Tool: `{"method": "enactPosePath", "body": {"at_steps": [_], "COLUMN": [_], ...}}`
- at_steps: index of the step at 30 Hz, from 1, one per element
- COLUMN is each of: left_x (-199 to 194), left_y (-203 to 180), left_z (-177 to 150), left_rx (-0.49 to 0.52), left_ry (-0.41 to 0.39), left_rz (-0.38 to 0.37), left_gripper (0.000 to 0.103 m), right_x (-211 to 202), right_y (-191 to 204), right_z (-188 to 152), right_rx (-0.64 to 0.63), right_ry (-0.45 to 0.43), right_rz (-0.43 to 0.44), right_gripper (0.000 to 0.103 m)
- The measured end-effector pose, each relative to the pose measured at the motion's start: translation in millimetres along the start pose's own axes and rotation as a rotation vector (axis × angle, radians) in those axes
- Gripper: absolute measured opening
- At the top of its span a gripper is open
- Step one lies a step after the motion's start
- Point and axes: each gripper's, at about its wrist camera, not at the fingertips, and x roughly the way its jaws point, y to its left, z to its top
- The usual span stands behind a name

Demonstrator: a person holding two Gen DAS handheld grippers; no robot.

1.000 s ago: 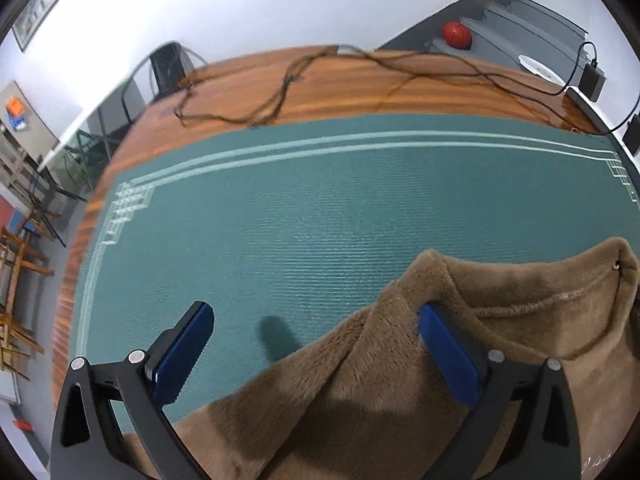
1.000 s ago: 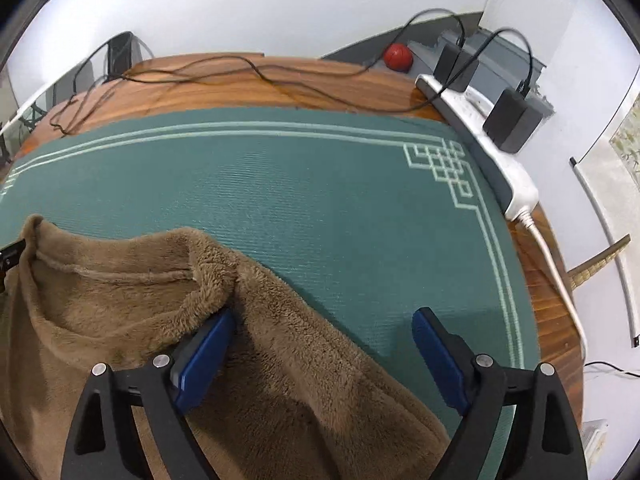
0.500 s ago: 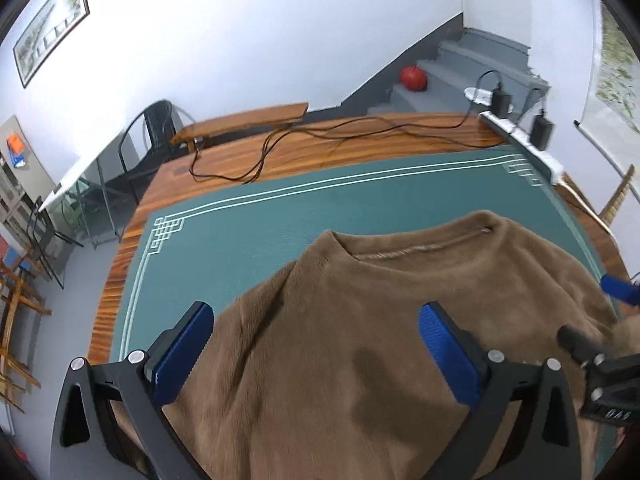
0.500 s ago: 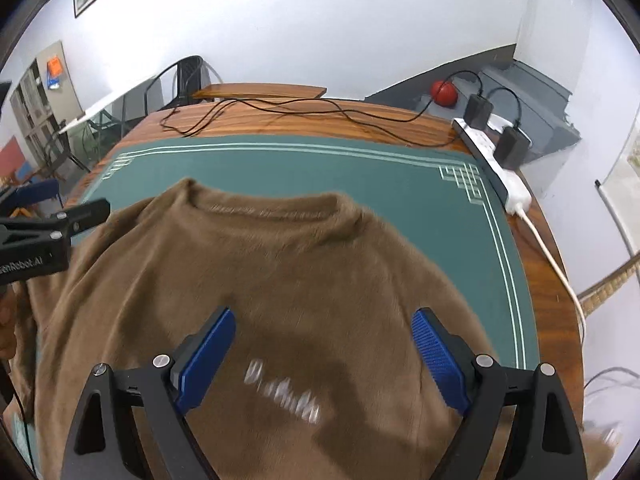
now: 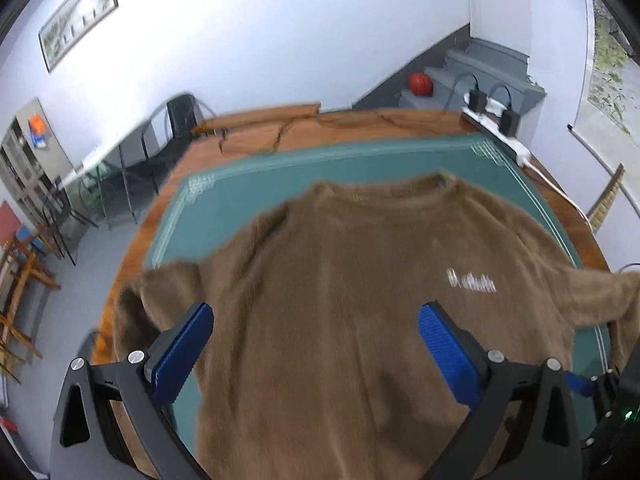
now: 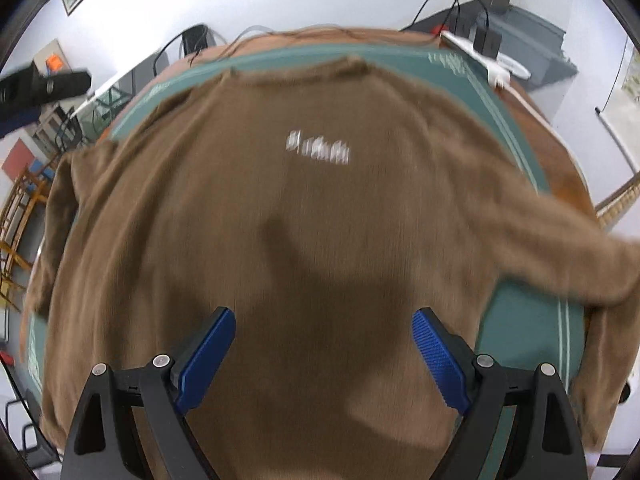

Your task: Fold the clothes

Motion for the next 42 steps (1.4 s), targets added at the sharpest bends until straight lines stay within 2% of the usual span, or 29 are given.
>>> {"method": "enactPosePath", "body": {"at_steps": [6,10,13,17,21,27,31,36,42], "left_x": [7.3,1.0,-8.6,-21.3,-34.6,-49.0,-54.1,-54.6,-50.4], "left_y": [-10.3,-13.6,-10.5,-3.8,4.3,4.2,3.0,14.3,29.6], "left_z": [-71.4,-104.9,-119.7,-124.8,-124.7,-119.9,-122.1,-125.9,-122.7], "left_rx": [-0.008,-0.010,-0.031,-0.068,-0.096,-0.093,-0.089,-0.118,-0.163], "left_ry": [0.131,0.153,0.151,0.136,0.115,0.085,0.082,0.092,0.113], "left_rz": [0.024,0.027,0.027,0.036,0.039,0.028,0.023,0.045,0.062], "left_gripper": [0.103,0.103,0.103,0.103,0.103,0.103,0.103,0.103,0.103], "right_x": [-14.2,-36.3,-61.6,-88.1,-95.3,-79.3,-61.8,-45.3,-36.3], "right_y": [-20.5,-63.5,-108.0,-168.8,-220.3,-263.1,-287.5,-302.1,-312.4], "right_z": [-57.1,-81.8,-108.1,-154.2,-192.2,-198.2,-196.2,-196.9,-195.7], "right_rx": [0.014,0.131,0.276,0.560,0.852,1.124,1.269,1.351,1.364], "right_ry": [0.017,-0.026,-0.082,-0.179,-0.266,-0.400,-0.432,-0.432,-0.443], "right_rz": [0.016,0.010,0.005,0.171,0.326,0.529,0.634,0.633,0.592], "right_gripper": [0.091,0.091,0.091,0.091,0.091,0.089,0.070,0.068,0.055]}}
